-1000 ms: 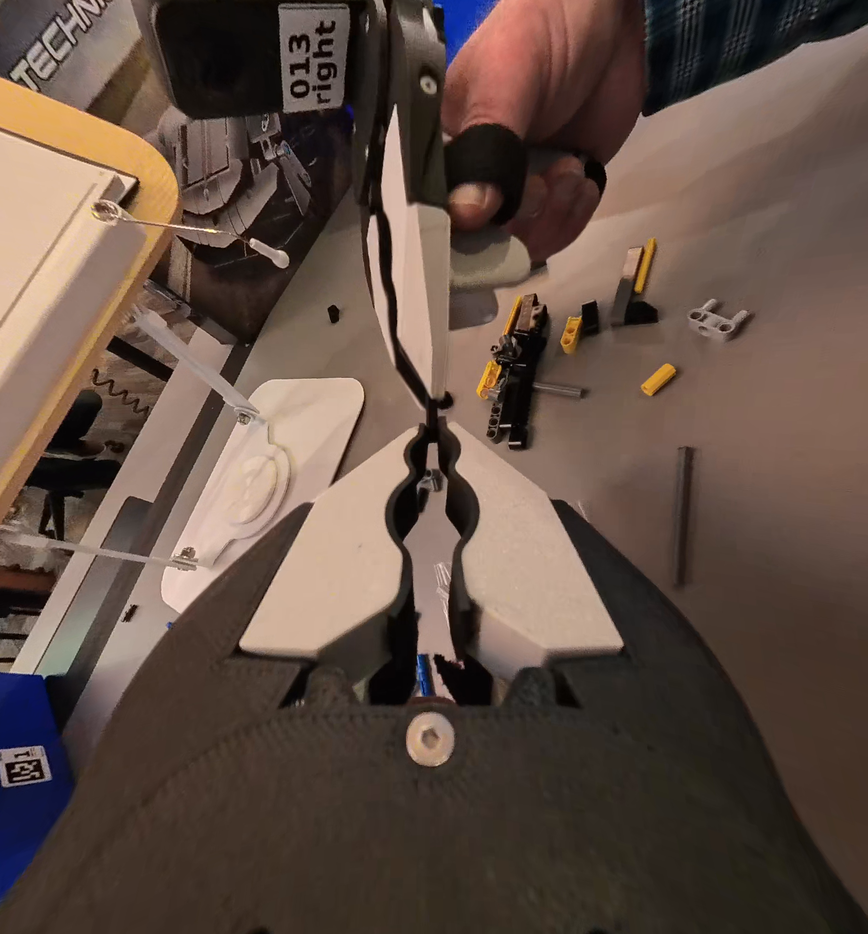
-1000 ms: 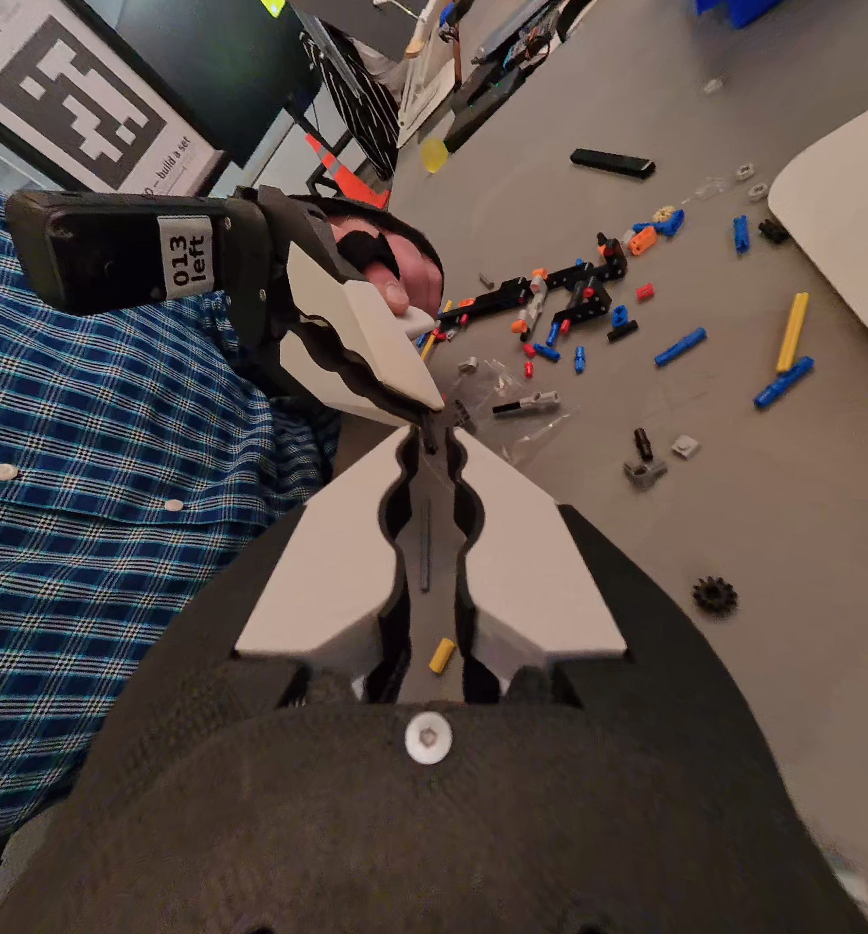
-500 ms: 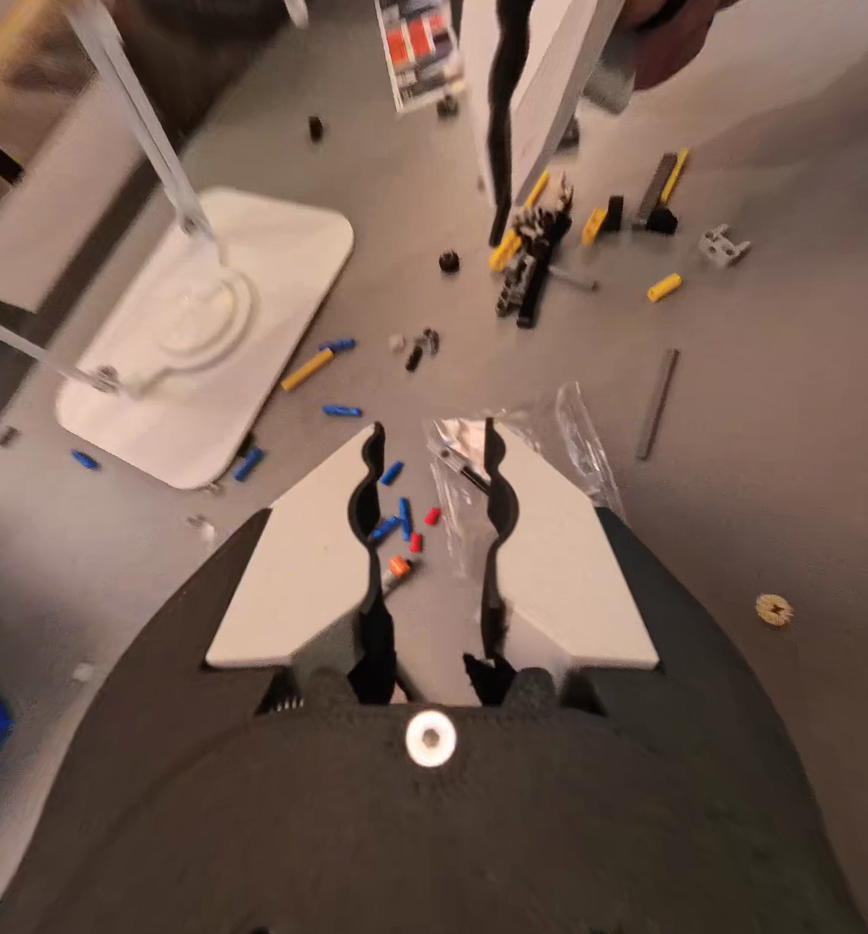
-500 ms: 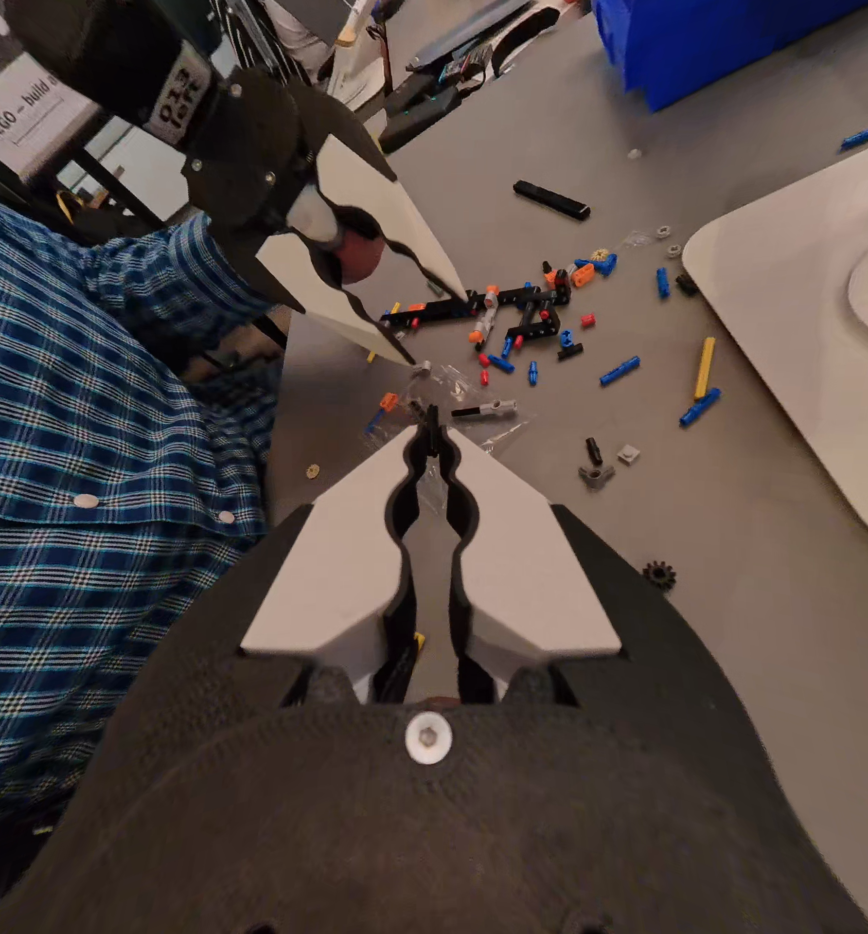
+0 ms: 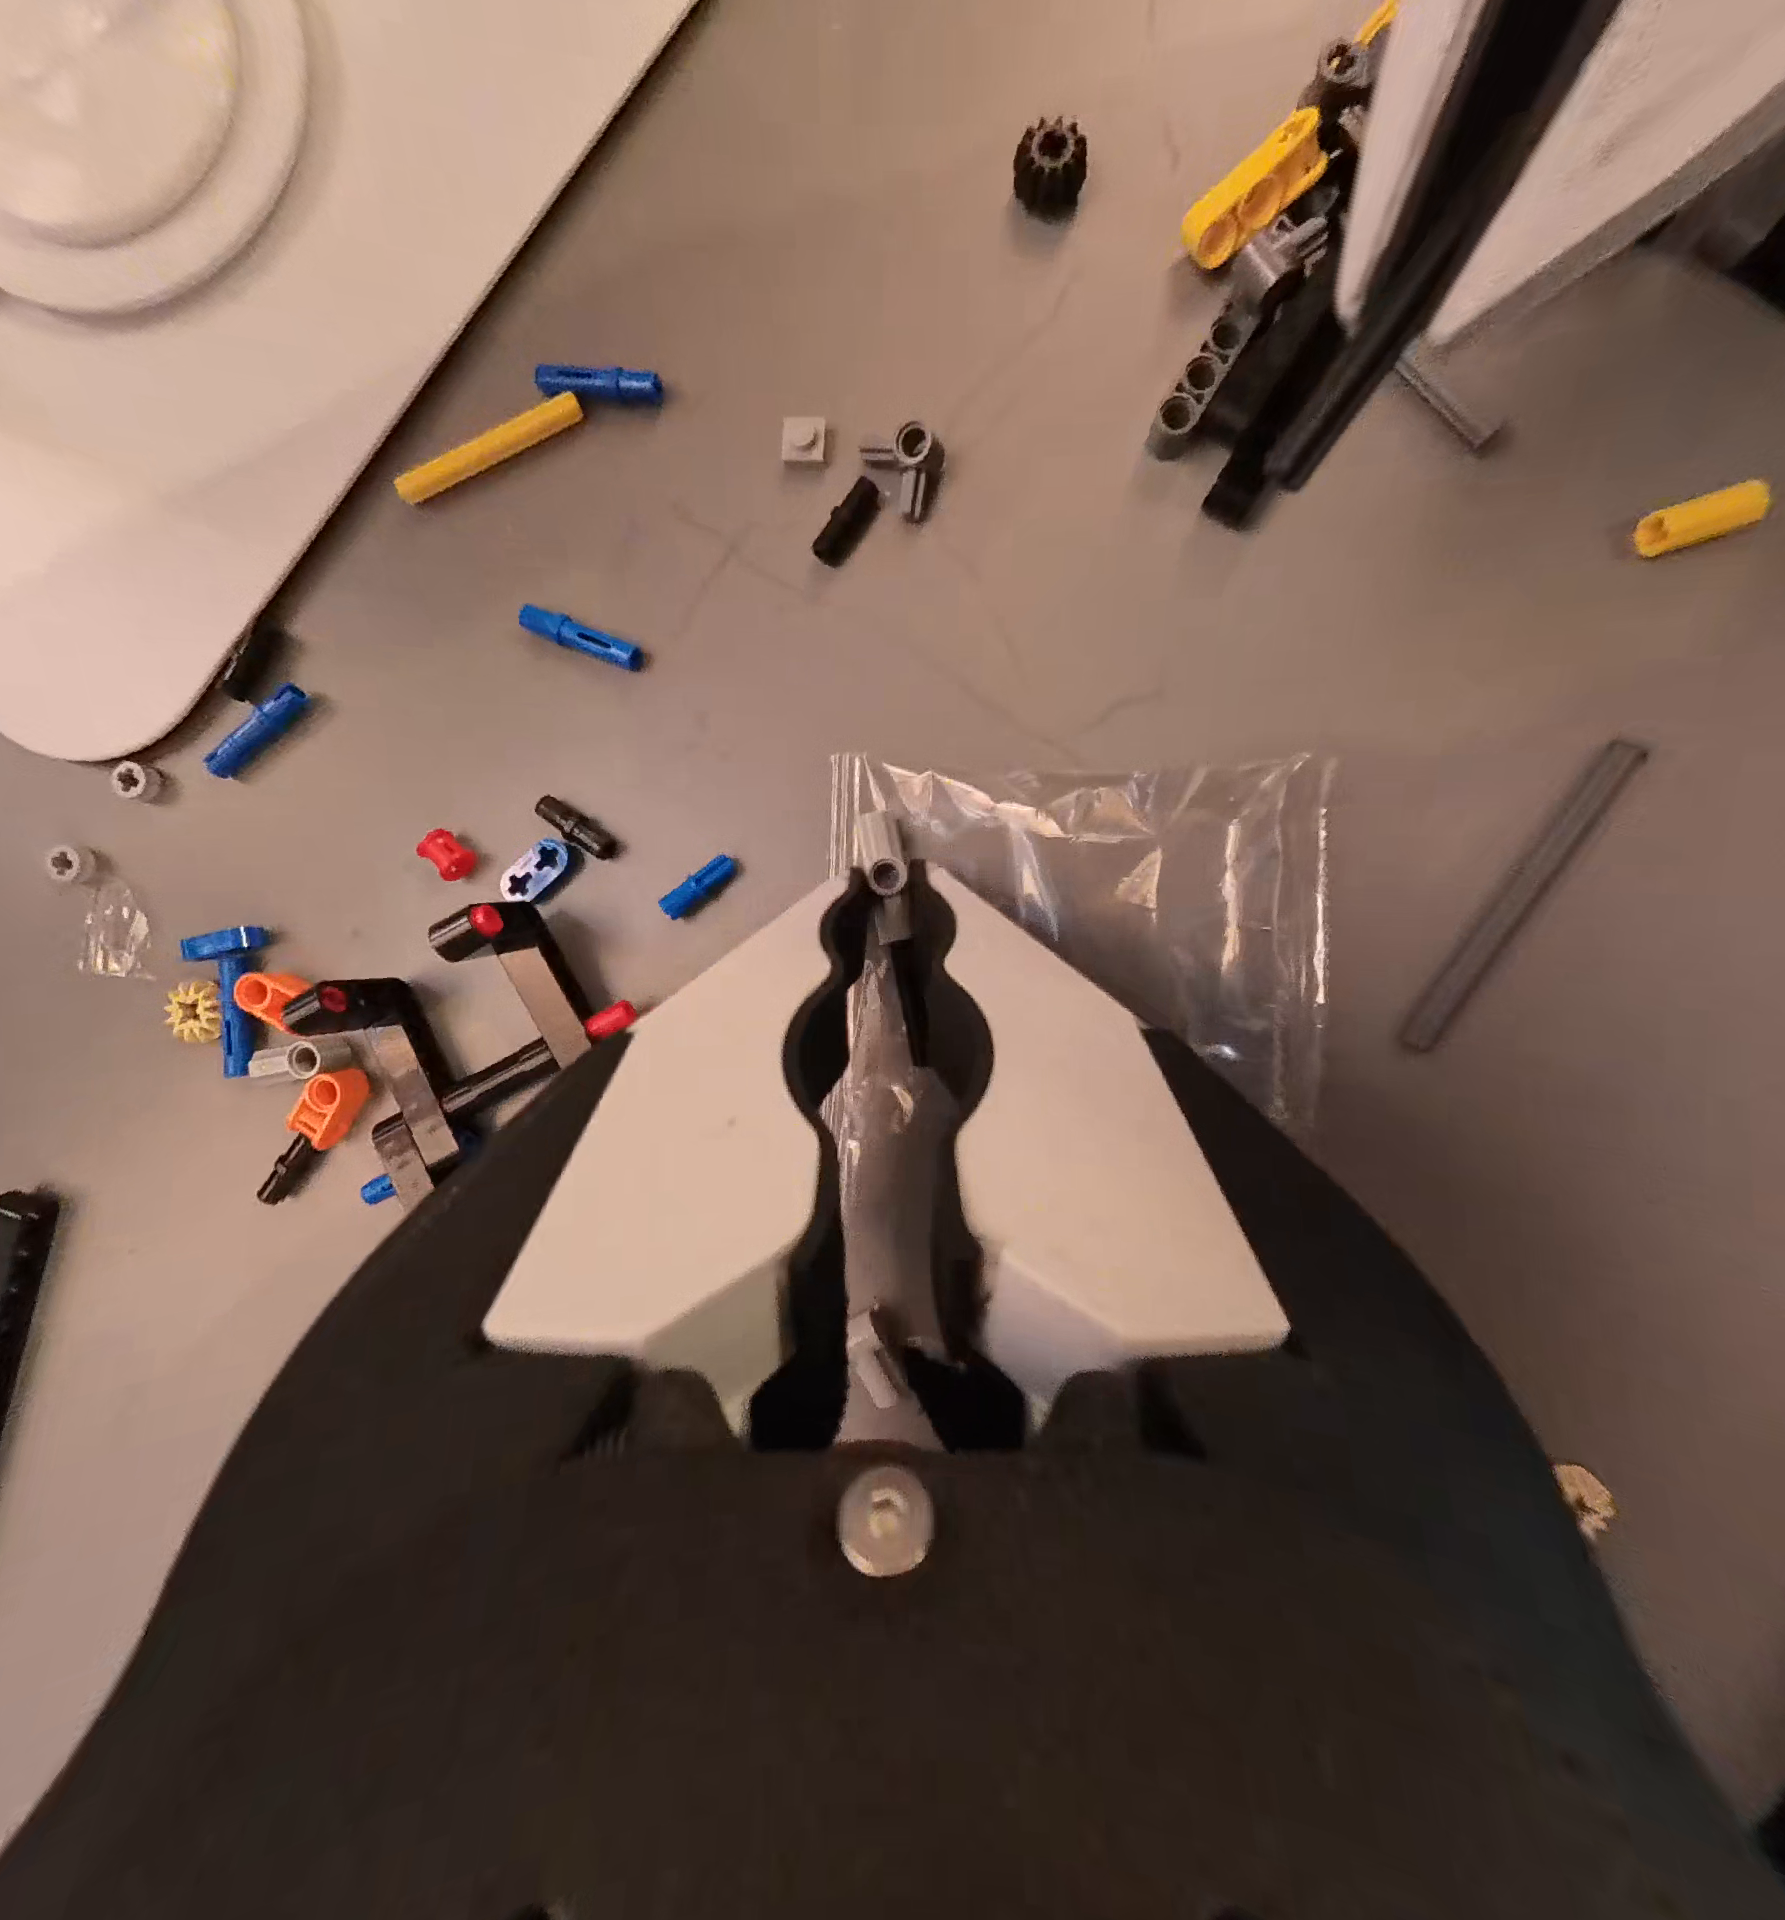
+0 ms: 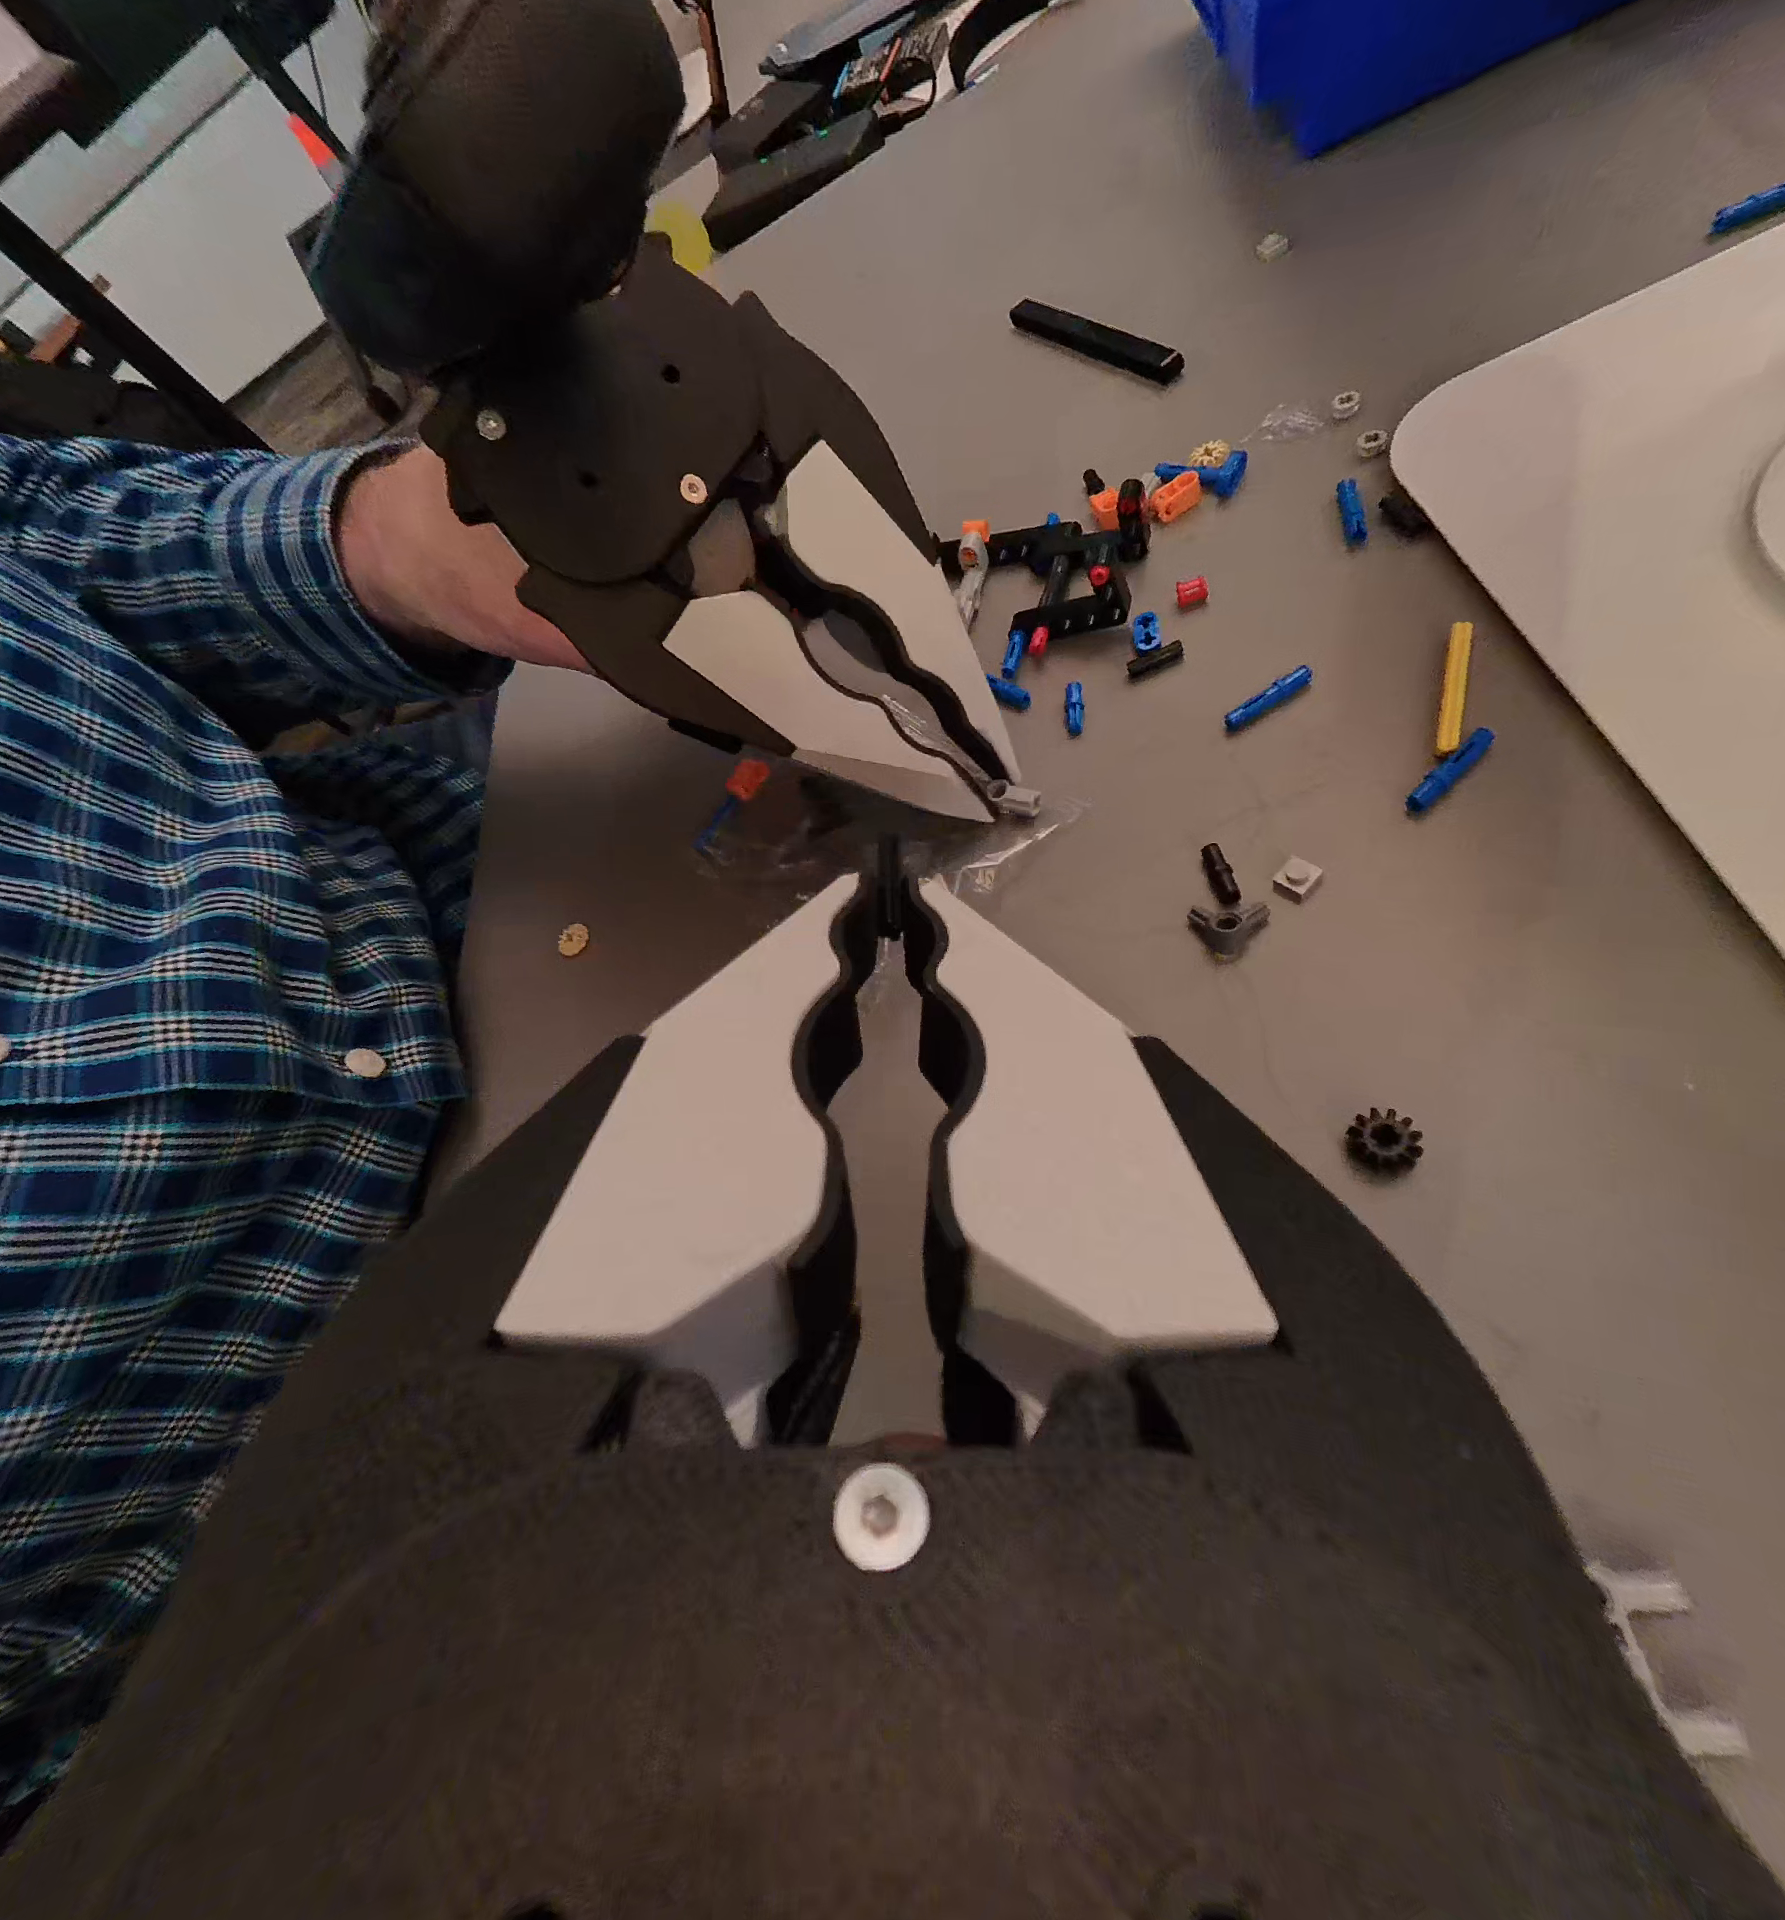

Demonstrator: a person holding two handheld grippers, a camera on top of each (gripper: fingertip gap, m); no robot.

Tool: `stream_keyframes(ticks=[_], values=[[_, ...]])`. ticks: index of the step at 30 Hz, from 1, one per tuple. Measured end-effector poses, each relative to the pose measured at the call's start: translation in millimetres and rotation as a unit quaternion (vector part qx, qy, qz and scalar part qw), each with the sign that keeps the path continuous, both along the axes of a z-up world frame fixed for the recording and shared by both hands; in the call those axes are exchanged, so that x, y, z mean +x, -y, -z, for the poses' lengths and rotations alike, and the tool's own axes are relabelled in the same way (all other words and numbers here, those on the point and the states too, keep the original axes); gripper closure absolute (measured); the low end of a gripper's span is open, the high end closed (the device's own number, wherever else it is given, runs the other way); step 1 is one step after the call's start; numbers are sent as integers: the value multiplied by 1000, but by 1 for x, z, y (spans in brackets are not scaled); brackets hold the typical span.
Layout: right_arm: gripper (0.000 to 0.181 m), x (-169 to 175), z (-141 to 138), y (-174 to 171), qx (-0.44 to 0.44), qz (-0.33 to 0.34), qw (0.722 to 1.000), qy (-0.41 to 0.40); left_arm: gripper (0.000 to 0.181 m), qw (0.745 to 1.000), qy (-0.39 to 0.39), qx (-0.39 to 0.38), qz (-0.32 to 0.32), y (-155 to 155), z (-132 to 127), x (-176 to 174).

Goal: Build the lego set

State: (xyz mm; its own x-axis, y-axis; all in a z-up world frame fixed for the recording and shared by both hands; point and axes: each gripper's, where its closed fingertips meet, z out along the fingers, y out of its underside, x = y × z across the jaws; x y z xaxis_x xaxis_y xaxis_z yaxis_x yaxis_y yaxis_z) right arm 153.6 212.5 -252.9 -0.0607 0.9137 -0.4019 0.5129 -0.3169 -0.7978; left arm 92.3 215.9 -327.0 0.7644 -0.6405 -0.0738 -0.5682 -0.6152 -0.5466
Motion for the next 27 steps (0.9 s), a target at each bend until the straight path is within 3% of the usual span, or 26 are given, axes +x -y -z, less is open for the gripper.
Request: stream_keyframes(ticks=[4,9,13,27], values=[[180,-4,11,-2,33,0,999,20,177,999,-22,34,36,0,-3,2],[180,-11,12,-4,81,-8,996,29,177,979,-4,171,114,-4,-40,20],[180,-14,1,-6,98,-11,995,14,177,962,-11,222,161,1,-54,26],[180,-19,-7,0,102,-32,994,-4,177,949,-3,247,197,7,-71,28]])
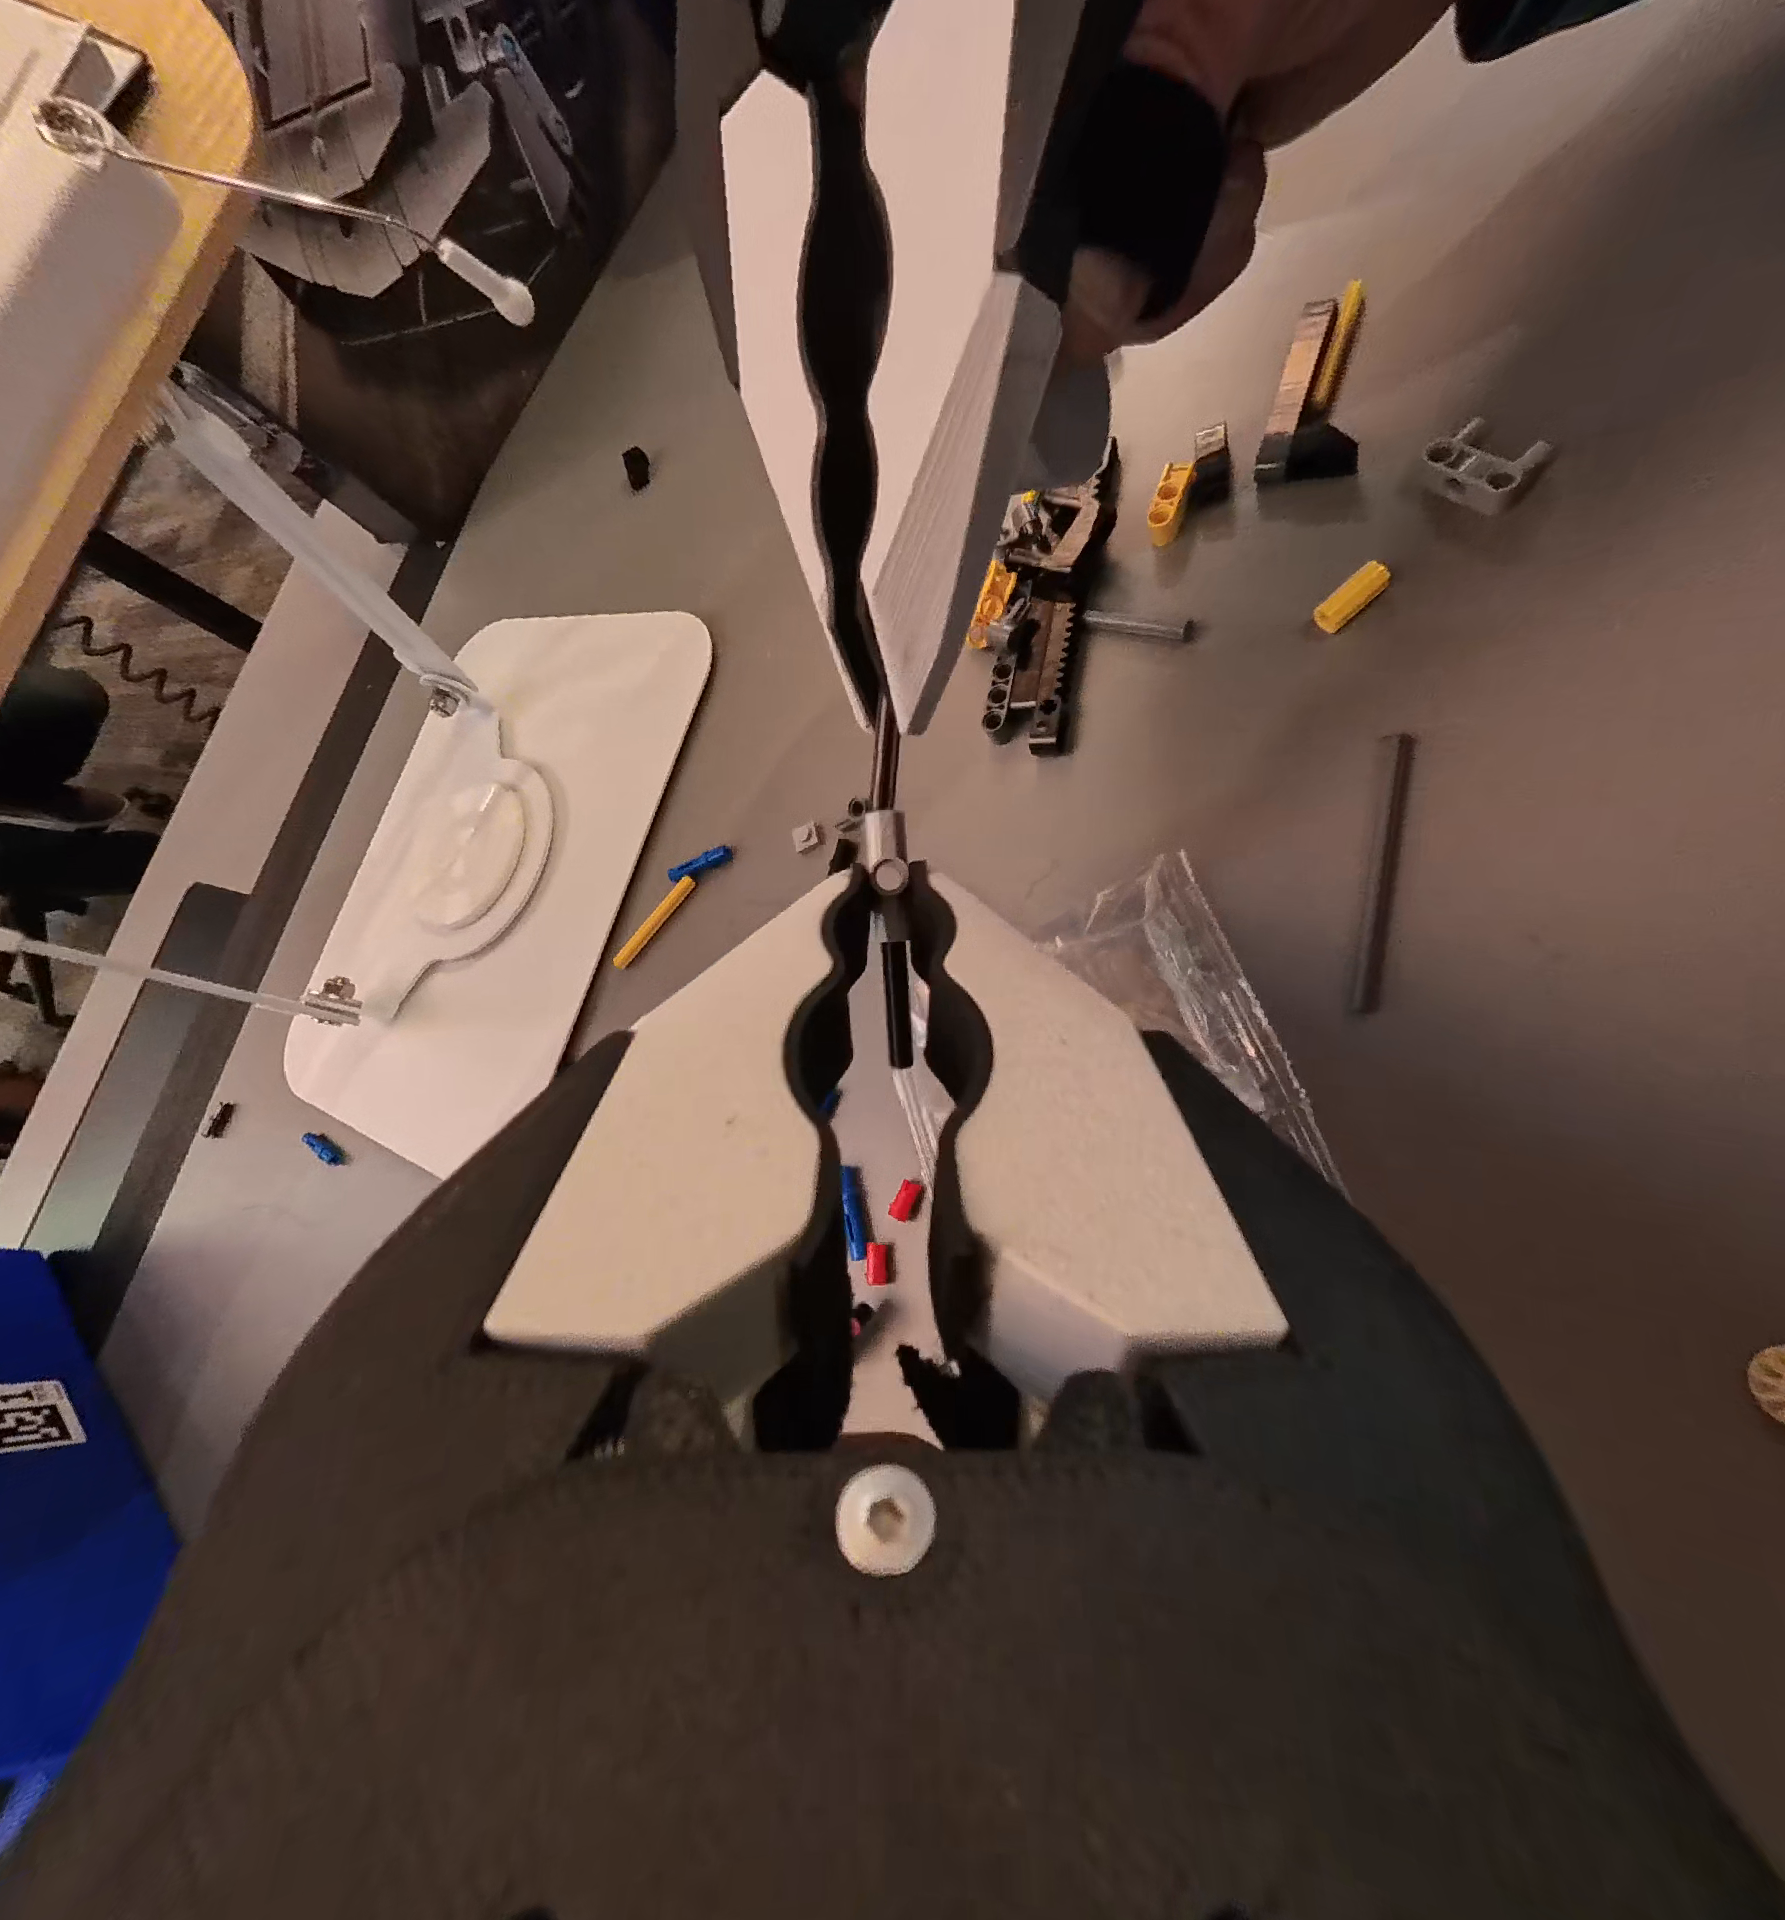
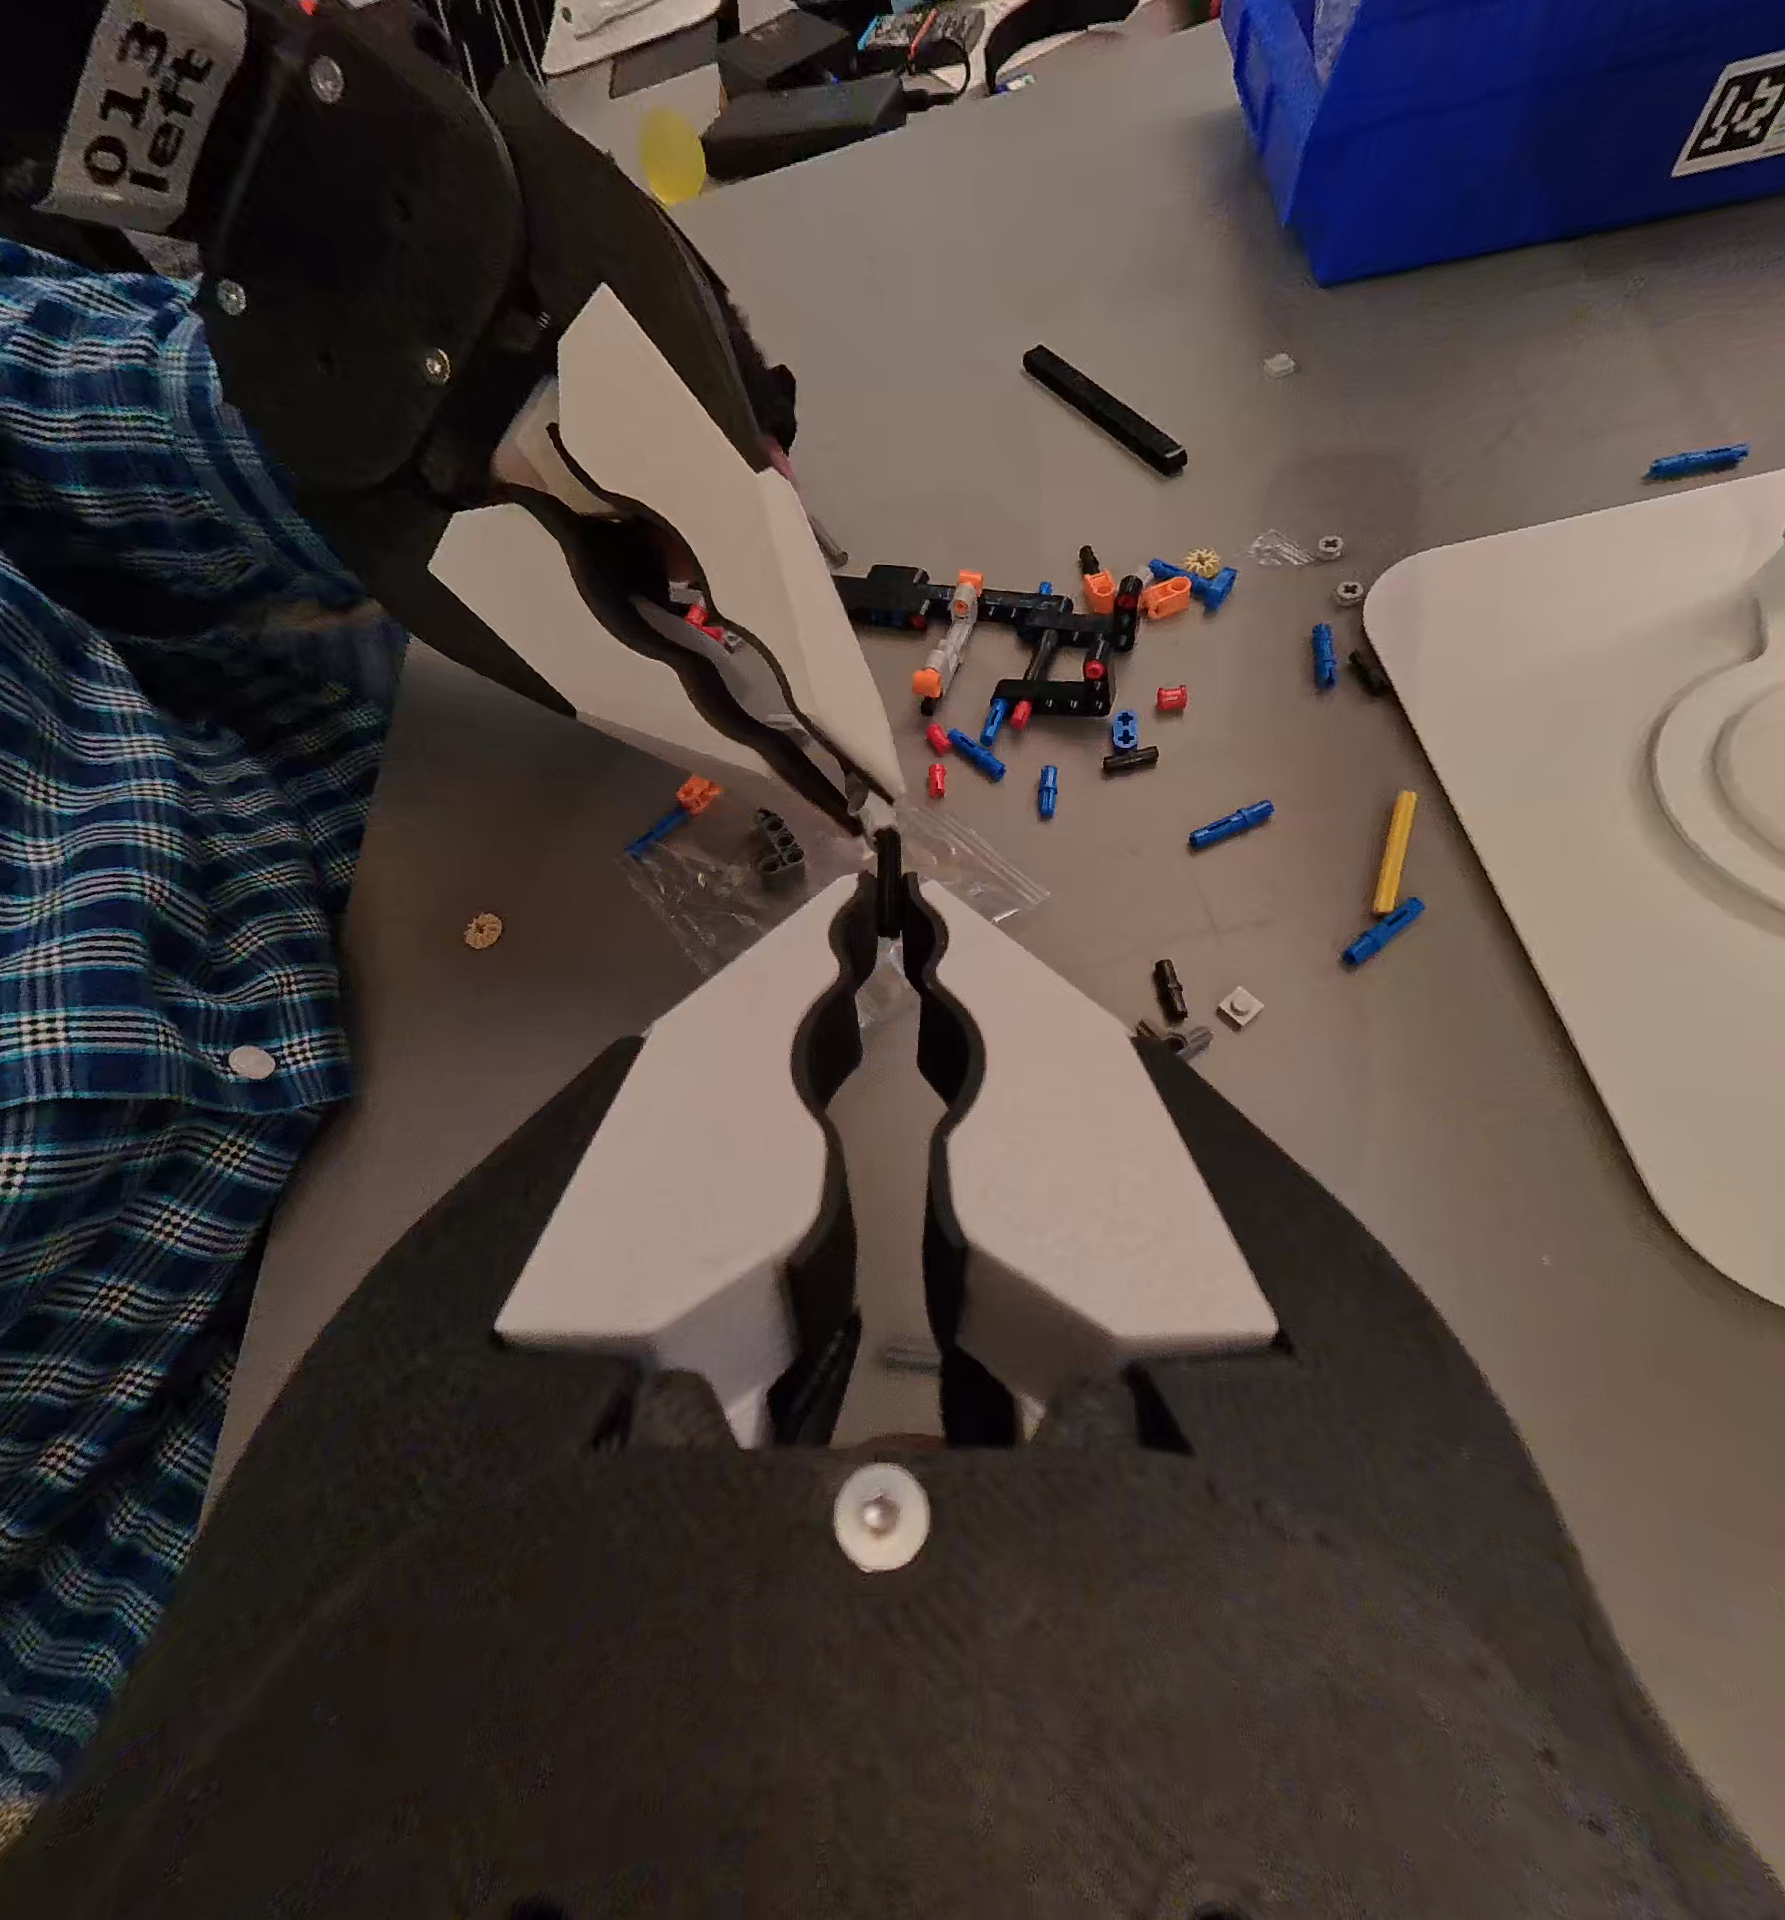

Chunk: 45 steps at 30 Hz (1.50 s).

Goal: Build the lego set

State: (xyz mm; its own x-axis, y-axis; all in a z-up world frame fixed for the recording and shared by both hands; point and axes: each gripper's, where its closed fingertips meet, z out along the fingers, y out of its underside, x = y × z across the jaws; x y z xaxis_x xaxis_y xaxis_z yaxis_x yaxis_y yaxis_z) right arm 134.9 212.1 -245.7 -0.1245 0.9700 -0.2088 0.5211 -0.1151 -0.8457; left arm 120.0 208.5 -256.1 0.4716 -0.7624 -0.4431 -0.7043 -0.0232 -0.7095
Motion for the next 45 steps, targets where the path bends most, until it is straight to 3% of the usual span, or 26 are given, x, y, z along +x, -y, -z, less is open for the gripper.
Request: stream_keyframes(ticks=[18,27,45], values=[[179,8,-26,17,84,-102,990,-38,177,993,60,-72,74,18,-24,11],[179,6,-22,17,116,-109,987,-20,177,995,31,-75,62,17,-19,10],[179,4,-23,18,147,-123,981,-35,177,991,50,-100,71,16,-21,13]])
